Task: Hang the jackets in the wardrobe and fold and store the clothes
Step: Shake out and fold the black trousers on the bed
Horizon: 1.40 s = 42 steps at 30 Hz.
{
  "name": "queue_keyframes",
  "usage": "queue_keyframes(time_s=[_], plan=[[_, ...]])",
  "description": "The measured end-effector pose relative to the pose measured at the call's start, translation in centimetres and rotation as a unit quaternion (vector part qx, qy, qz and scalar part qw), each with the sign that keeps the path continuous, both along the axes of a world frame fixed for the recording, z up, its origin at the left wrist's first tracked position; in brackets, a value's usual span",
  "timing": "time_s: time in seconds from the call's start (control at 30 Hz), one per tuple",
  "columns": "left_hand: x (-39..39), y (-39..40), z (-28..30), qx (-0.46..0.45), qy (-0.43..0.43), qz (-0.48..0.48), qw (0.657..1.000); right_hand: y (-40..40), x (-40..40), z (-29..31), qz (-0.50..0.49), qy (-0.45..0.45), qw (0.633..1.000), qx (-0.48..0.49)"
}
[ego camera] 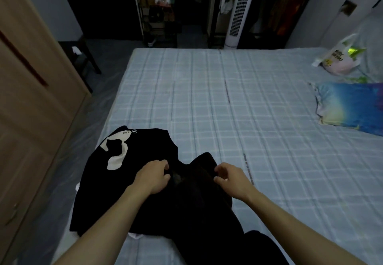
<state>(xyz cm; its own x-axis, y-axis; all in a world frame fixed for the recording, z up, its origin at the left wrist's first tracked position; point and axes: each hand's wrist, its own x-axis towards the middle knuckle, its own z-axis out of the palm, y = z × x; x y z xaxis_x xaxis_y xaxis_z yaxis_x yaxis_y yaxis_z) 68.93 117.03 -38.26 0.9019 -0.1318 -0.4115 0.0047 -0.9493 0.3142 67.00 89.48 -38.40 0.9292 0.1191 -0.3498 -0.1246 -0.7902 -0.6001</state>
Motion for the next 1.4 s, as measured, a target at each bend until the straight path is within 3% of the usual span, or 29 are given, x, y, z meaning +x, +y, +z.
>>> queue_keyframes(time_s=[0.23,0.43,0.53,0.63,0.83,1.07,1.4], plan=[[4.1,-0.8,-6.2,0.017,0.039,-0.044,0.998,3.1,6.4,-6.3,0.089,0.013,0.995,-0.036],[5.7,-0.6,-10.0,0.07,0.076,-0.101,0.99,5.2,8.3,-11.3,0.238,0.078,0.956,-0.155],[5.8,0.1,-11.4,0.081,0.072,-0.096,0.99,4.9,8.3,-12.4,0.224,0.092,0.956,-0.165],[5.9,0.8,-11.8,0.101,0.036,-0.113,0.988,4.4,8.2,-12.3,0.19,0.022,0.968,-0.163],[6.3,1.8,-9.5,0.089,-0.038,-0.095,0.991,2.1,7.7,-10.1,0.131,0.014,0.983,-0.126],[5.0,2.3,-3.8,-0.086,-0.1,-0.082,0.988,-2.0,4.2,-4.0,0.034,-0.081,0.994,-0.059],[1.5,-0.2,9.6,-0.252,-0.294,-0.089,0.918,-9.0,-3.3,10.8,-0.013,-0.284,0.959,-0.014]])
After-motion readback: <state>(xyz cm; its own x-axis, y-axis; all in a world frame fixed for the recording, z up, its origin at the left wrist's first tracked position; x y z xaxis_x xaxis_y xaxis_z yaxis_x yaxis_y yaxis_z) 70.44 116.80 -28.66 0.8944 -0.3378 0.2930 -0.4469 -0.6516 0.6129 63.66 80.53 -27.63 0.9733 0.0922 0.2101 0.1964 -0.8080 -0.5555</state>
